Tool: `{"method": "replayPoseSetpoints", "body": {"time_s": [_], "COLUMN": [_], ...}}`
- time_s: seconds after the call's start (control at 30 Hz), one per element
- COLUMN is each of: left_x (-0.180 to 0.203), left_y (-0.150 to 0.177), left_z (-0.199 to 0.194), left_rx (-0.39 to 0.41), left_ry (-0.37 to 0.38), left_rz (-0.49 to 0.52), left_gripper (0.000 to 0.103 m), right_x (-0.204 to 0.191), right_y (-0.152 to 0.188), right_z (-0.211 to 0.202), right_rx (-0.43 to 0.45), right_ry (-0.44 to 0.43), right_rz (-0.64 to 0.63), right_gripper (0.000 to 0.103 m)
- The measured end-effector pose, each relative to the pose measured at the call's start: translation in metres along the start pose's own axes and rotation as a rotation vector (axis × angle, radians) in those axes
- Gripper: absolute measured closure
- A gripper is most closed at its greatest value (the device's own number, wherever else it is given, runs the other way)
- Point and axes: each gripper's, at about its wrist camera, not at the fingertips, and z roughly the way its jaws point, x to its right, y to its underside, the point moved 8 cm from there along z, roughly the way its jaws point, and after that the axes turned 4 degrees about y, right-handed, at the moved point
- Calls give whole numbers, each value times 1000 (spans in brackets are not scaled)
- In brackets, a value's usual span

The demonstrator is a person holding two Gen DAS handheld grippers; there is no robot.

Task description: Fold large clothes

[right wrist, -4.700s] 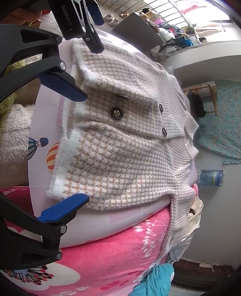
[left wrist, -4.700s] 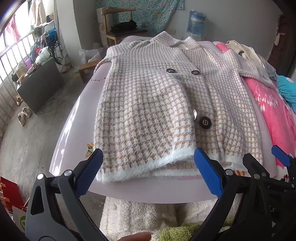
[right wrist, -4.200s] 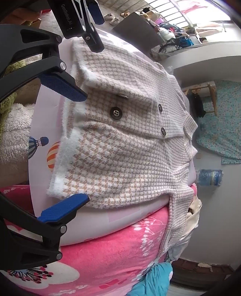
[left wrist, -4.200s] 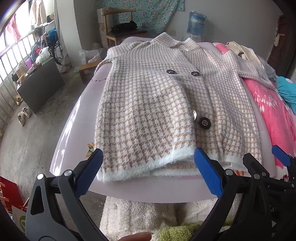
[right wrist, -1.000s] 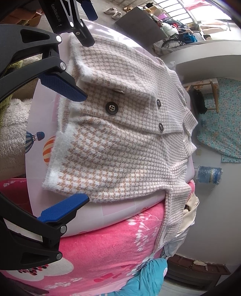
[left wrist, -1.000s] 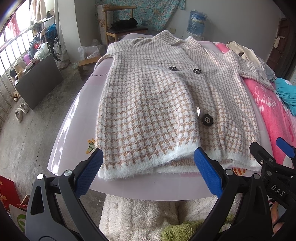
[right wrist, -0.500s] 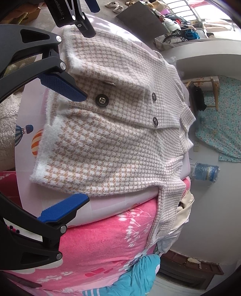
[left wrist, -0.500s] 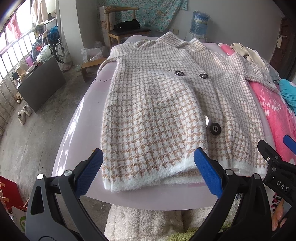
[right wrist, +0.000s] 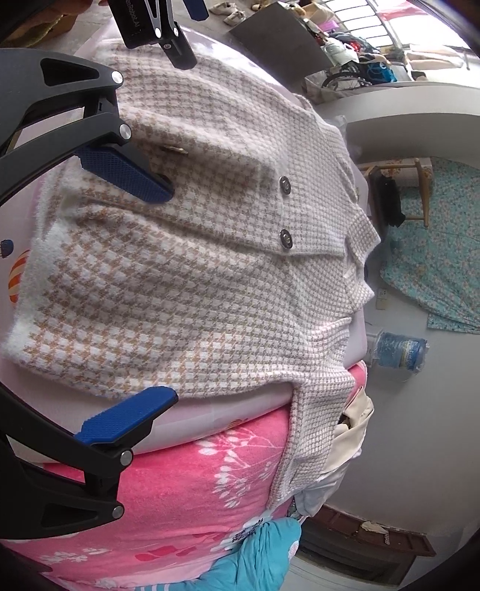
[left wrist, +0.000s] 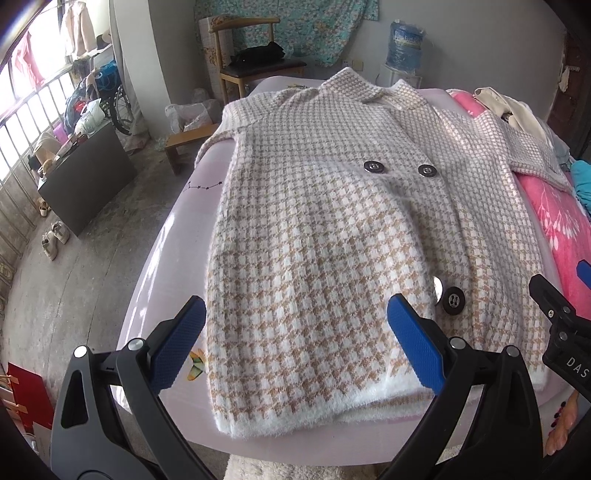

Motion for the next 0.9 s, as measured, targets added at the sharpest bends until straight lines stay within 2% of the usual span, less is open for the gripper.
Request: {"method": "replayPoseSetpoints", "body": {"time_s": [0.07,0.2,0.3,0.47,0.57,0.63,0.7,0.8,0.9], "left_x": [-4,-16,-38,-95,-145,-183,-223,-264,-277], "left_y": [-11,-39,-67,-115,-140,-151,-149,-130,-109], "left_z": [6,15,18,50,83,113,152,213,266], "left_rx": [7,44,109,78,79,54,-23,-150,-249], "left_ry": [28,170,252,310,243,232,245,428,596], "left_rz": [-7,-51,-108,-245,-349,-450,-618,-950,-1197], "left_gripper": [8,8,8,8,8,8,8,8,8], "right_x": [-7,-31,-55,-104,-130,-144,-155,-167,-176], "right_y": [-14,-47,-71,-100,-108,-111,-112,-112,-109], "right_z": [1,7,13,35,55,66,77,95,110], "right_rx": [30,85,98,54,15,-2,-21,-48,-77], "right_ry": [-41,-123,-242,-417,-463,-470,-474,-467,-446], "right_rz": [-1,-37,-49,-87,-125,-148,-169,-206,-232], "right_gripper": [6,6,6,6,6,6,6,6,6]}}
